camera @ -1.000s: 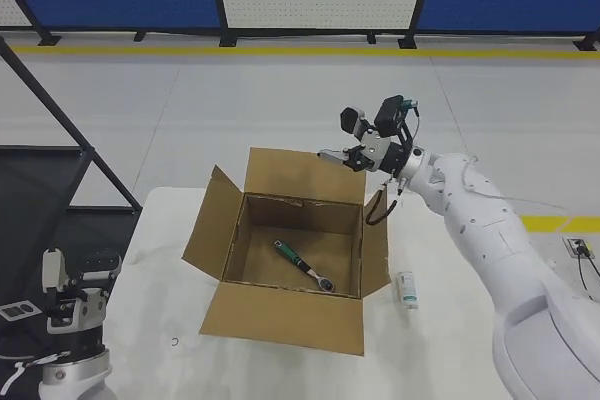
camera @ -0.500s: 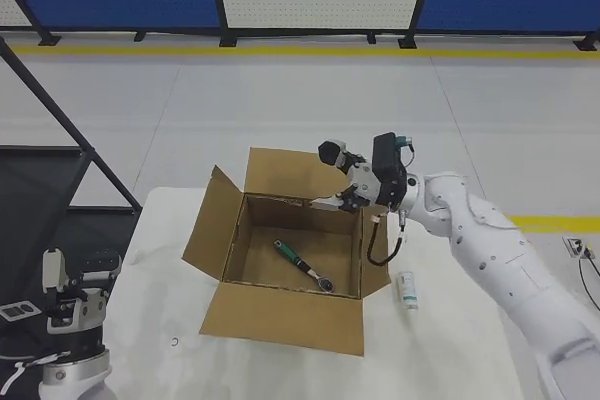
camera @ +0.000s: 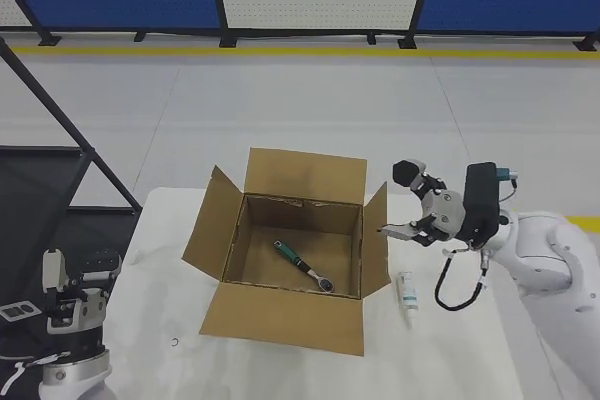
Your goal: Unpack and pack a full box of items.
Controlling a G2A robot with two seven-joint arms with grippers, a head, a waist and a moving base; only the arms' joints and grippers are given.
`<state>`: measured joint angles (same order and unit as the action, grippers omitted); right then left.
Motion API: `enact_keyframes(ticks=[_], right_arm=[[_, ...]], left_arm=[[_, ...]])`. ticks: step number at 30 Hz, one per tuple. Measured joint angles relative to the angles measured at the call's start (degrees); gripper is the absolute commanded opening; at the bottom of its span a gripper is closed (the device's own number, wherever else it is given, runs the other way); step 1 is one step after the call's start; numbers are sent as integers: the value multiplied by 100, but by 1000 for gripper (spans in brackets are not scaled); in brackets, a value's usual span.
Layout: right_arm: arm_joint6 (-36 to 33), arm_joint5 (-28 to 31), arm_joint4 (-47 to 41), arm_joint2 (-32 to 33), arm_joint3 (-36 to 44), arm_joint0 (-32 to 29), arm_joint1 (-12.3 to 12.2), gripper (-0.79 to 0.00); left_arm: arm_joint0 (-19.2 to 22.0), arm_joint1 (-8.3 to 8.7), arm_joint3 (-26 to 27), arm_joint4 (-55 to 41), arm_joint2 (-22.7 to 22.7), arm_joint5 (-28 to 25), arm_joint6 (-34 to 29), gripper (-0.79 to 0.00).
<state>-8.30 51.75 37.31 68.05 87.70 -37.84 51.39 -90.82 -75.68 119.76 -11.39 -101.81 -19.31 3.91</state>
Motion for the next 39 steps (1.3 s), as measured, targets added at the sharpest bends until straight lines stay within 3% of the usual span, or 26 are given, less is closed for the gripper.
enact_keyframes(ticks=[4,10,18,31,39], right_arm=[[-930,-172,-506,718,142,-763,-222,0],[-1563,-408,-1273,1507,-97,-1521,-404,0],[-3092,-582,-2085,1996,-166,-2067,-615,0],[-3104,-614,-2078,1986,-131,-2066,-613,0],[-3369,-1316,-281,1218,209,-2076,-552,0]], left_arm=[[0,0,0,0,0,0,0,0],[0,0,0,0,0,0,0,0],[0,0,0,0,0,0,0,0],[0,0,0,0,0,0,0,0],[0,0,0,0,0,0,0,0]])
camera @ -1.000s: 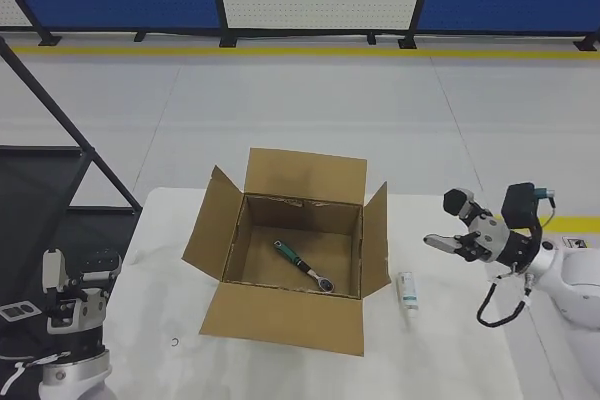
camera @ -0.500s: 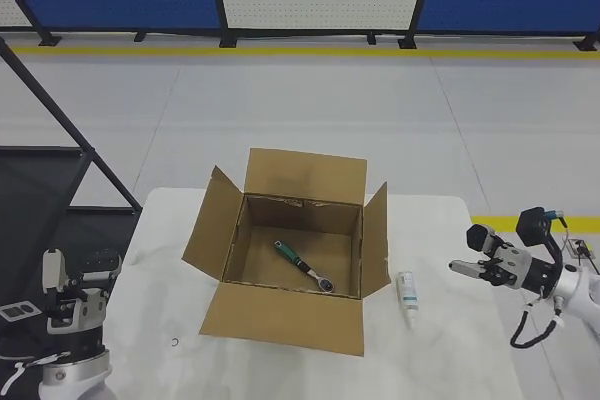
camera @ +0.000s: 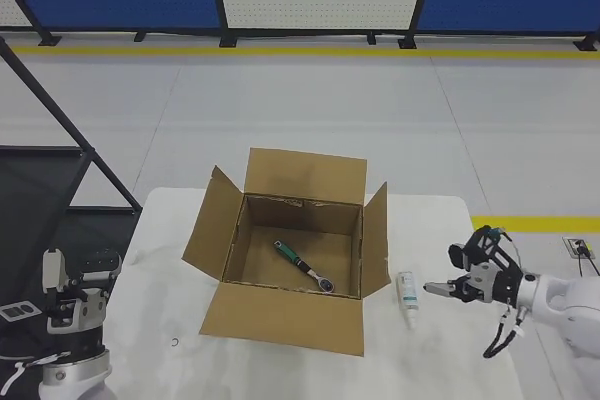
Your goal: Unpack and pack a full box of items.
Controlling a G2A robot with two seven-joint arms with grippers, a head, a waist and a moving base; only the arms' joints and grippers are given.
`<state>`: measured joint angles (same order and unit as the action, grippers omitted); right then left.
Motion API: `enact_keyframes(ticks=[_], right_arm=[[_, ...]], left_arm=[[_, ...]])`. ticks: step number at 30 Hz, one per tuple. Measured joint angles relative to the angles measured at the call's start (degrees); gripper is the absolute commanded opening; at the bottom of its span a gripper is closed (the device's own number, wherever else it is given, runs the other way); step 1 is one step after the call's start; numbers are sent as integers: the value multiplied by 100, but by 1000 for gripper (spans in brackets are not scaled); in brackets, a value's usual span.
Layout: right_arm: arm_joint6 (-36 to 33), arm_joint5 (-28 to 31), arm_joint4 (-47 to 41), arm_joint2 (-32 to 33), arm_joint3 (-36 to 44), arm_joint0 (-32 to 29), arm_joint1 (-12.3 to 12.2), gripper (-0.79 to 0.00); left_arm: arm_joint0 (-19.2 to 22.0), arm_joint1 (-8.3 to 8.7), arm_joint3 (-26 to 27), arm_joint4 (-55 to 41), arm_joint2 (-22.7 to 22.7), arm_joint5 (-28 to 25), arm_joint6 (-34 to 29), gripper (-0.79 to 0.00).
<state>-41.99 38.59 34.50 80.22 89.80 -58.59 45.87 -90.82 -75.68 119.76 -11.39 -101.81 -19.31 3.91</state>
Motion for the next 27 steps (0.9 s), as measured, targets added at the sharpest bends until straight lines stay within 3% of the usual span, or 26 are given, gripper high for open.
enact_keyframes(ticks=[4,7,10,13,16,22,23,25,27], right_arm=[[-71,-462,1297,-636,128,-14,78,0],[190,-780,1773,-1000,-15,24,154,0],[357,-1239,2002,-1226,-108,75,227,-58],[356,-1565,2088,-1409,-150,130,291,-46],[282,-1864,2175,-1598,-179,233,361,-123],[46,-2028,2235,-1886,-374,469,473,-123],[8,-2039,2259,-1931,-403,506,490,-194],[-28,-2038,2270,-2017,-477,586,527,-416],[-28,-2026,2260,-2059,-542,640,553,-505]], left_arm=[[0,0,0,0,0,0,0,0],[0,0,0,0,0,0,0,0],[0,0,0,0,0,0,0,0],[0,0,0,0,0,0,0,0],[0,0,0,0,0,0,0,0],[0,0,0,0,0,0,0,0],[0,0,0,0,0,0,0,0],[0,0,0,0,0,0,0,0],[0,0,0,0,0,0,0,0]])
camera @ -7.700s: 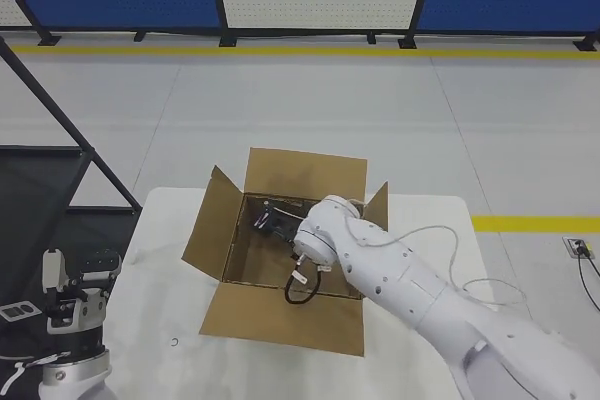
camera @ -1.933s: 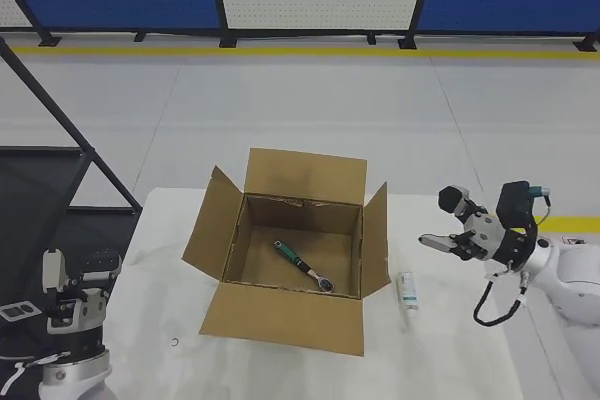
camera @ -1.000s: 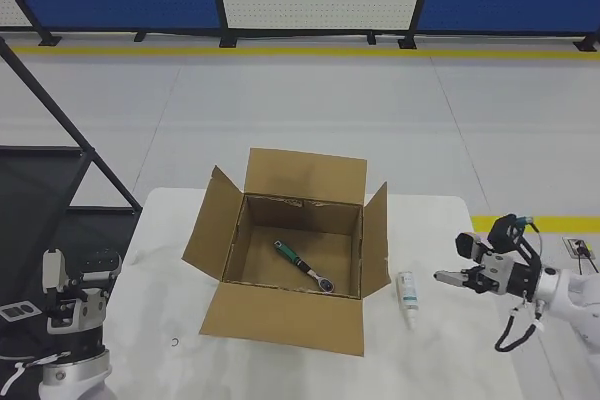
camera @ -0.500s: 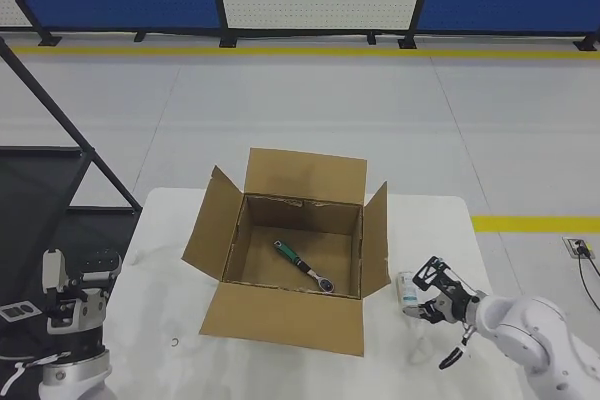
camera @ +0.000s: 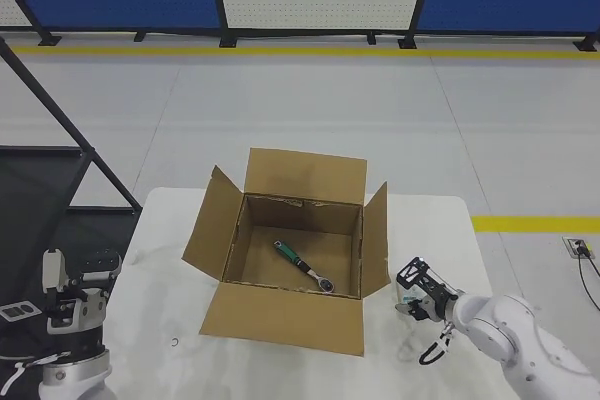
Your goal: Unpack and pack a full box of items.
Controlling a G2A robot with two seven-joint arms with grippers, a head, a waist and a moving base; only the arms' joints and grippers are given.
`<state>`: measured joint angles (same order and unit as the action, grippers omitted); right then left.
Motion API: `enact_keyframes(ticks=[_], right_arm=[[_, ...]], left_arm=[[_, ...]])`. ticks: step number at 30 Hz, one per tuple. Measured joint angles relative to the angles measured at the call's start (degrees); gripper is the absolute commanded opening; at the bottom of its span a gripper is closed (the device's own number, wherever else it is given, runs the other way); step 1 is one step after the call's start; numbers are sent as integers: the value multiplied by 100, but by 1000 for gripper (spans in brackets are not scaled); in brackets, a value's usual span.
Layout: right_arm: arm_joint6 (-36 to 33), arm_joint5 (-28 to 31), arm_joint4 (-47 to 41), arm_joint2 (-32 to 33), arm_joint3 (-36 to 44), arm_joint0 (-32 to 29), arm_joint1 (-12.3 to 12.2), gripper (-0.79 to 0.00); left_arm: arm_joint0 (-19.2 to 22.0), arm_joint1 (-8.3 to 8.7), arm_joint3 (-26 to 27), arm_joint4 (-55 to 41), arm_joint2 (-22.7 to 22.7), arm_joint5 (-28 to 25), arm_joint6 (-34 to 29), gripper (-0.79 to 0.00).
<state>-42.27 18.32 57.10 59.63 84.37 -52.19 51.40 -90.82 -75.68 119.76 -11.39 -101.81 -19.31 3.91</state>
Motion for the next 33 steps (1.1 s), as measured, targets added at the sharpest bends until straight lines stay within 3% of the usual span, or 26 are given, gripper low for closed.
enact_keyframes(ticks=[2,3,4,11,15,18,26,30,33], right_arm=[[-2,18,-20,-25,-69,46,24,-619],[-13,26,-26,-32,-97,64,32,-773],[-36,33,-27,-39,-132,87,41,-785],[-20,7,-89,36,-248,164,77,-785],[351,81,-229,506,61,3,-8,-785],[544,51,-198,1058,638,-259,-118,-785],[516,121,-331,2613,3220,-1133,-327,-785],[250,343,-497,2794,4148,-1097,-350,-785],[-1,401,-600,2518,4533,-809,-336,-785]], left_arm=[[0,0,0,0,0,0,0,0],[0,0,0,0,0,0,0,0],[0,0,0,0,0,0,0,0],[0,0,0,0,0,0,0,0],[0,0,0,0,0,0,0,0],[0,0,0,0,0,0,0,0],[0,0,0,0,0,0,0,0],[0,0,0,0,0,0,0,0],[0,0,0,0,0,0,0,0]])
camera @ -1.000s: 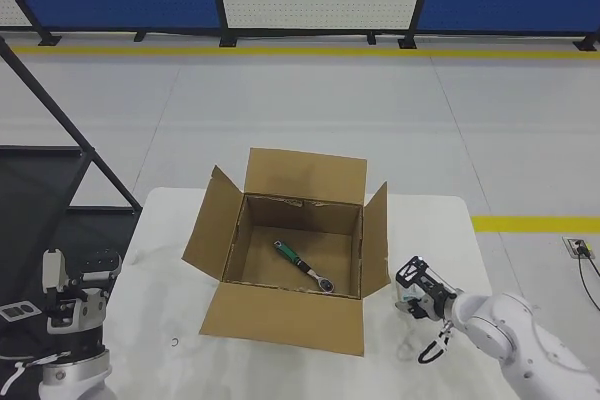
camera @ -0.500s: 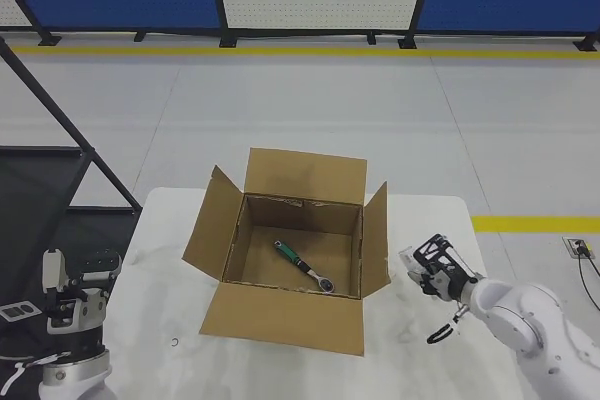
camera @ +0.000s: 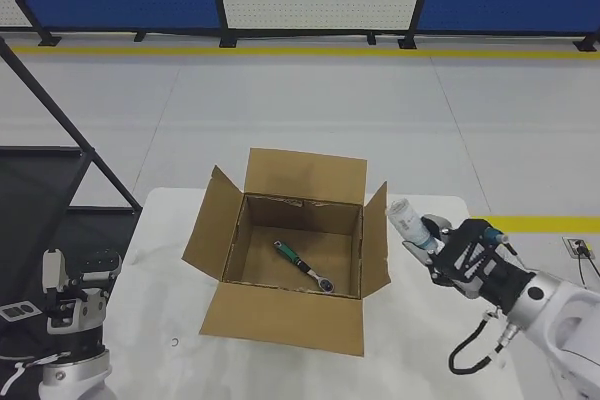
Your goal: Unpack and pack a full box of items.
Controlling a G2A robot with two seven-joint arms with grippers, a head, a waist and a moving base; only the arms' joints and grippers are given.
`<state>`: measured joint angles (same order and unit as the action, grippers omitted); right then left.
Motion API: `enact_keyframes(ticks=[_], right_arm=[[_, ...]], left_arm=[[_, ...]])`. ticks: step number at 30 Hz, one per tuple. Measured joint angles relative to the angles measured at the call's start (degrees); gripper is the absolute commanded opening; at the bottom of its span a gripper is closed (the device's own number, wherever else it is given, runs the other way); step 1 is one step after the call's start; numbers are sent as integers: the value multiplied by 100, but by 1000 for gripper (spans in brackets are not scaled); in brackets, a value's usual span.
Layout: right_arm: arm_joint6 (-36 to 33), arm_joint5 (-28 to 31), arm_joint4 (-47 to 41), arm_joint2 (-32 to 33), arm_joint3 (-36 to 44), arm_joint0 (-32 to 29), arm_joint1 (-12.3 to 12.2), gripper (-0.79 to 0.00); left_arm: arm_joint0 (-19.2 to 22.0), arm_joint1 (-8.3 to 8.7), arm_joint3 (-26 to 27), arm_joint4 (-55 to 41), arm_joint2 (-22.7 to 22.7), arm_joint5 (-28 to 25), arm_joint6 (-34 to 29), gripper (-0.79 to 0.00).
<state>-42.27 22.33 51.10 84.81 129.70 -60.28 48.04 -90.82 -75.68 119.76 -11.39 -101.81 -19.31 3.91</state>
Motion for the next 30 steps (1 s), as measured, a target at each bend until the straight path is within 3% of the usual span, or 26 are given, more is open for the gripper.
enact_keyframes(ticks=[5,12,25,30], right_arm=[[-408,-130,76,-1070,78,889,113,-785],[-565,-629,12,-2800,-758,2497,459,-785],[-526,-603,-16,-2738,-776,2385,460,-785],[-272,-433,-304,-3426,-1569,2819,686,-785]], left_arm=[[0,0,0,0,0,0,0,0],[0,0,0,0,0,0,0,0],[0,0,0,0,0,0,0,0],[0,0,0,0,0,0,0,0]])
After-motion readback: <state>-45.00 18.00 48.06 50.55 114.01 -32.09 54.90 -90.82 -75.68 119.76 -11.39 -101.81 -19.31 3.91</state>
